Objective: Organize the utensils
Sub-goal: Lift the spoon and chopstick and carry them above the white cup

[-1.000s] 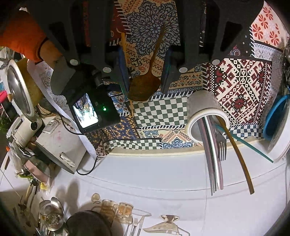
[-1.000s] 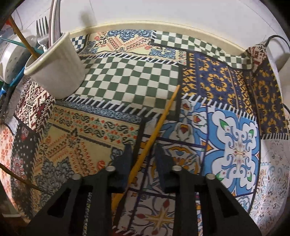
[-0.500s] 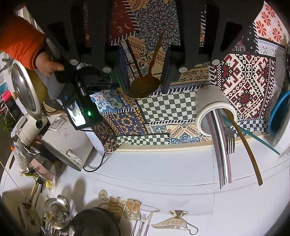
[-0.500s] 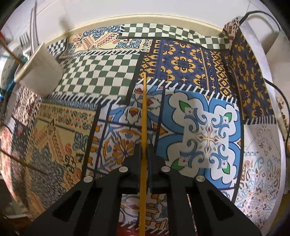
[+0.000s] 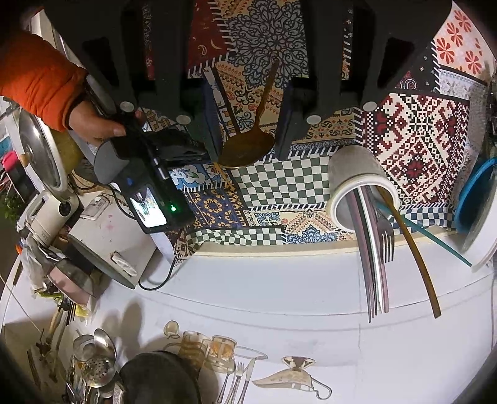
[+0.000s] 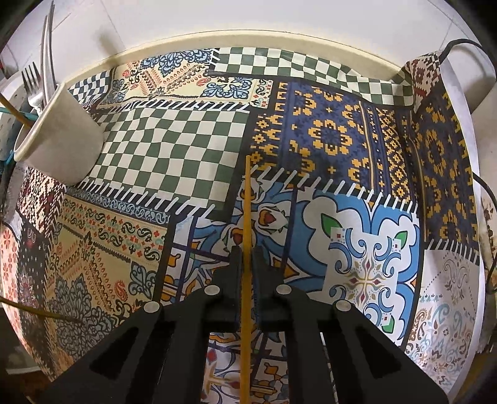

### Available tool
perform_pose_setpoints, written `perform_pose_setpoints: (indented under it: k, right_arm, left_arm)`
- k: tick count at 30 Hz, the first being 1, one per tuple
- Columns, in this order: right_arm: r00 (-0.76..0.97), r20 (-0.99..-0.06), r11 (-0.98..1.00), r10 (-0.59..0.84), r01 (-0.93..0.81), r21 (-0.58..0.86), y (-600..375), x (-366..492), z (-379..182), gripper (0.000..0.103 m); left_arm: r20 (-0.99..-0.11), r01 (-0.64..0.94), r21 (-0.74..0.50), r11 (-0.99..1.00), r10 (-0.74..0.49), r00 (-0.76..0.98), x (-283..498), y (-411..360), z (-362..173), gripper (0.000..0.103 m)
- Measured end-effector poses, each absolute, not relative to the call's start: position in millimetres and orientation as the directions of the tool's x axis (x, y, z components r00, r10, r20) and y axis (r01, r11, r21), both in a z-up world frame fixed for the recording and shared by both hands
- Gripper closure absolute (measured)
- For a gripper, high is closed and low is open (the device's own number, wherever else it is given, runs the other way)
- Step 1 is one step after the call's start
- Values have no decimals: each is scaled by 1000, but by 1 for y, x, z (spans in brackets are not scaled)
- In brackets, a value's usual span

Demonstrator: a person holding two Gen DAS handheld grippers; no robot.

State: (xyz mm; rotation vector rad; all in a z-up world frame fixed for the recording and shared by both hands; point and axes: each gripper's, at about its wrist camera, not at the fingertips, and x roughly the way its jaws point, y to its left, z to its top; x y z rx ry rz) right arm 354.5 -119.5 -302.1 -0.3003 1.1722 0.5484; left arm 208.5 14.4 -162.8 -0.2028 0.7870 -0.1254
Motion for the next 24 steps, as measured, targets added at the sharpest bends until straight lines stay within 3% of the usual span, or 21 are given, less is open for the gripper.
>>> perform_pose_setpoints:
  k: [24]
  right_arm:
    - [503, -715, 789, 485, -604, 110, -149, 274, -174, 98]
  left_arm:
    - [-594, -25, -234, 972, -122, 795, 185, 29, -117, 70]
